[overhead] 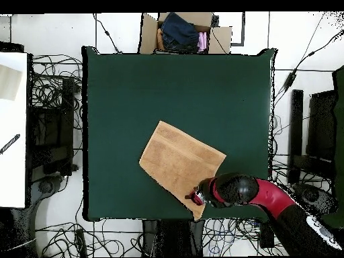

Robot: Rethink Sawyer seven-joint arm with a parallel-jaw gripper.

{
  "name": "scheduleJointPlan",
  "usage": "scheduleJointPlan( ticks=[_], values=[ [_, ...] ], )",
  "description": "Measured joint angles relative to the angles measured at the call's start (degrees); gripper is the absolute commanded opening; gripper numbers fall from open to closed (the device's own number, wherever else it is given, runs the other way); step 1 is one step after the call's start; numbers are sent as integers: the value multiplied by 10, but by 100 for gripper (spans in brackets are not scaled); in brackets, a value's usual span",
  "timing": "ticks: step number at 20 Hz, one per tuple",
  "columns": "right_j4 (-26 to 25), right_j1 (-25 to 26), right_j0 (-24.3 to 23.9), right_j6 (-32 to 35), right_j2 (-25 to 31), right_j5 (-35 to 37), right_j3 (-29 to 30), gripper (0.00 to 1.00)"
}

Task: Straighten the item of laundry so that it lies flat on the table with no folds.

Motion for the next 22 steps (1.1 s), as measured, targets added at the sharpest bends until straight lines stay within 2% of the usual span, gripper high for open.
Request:
scheduleJointPlan(
  ticks=[12,22],
  values=[
    [-34,11,1,0,-33,-46,18,100],
    [-50,19,1,0,-44,-51,17,100]
  ],
)
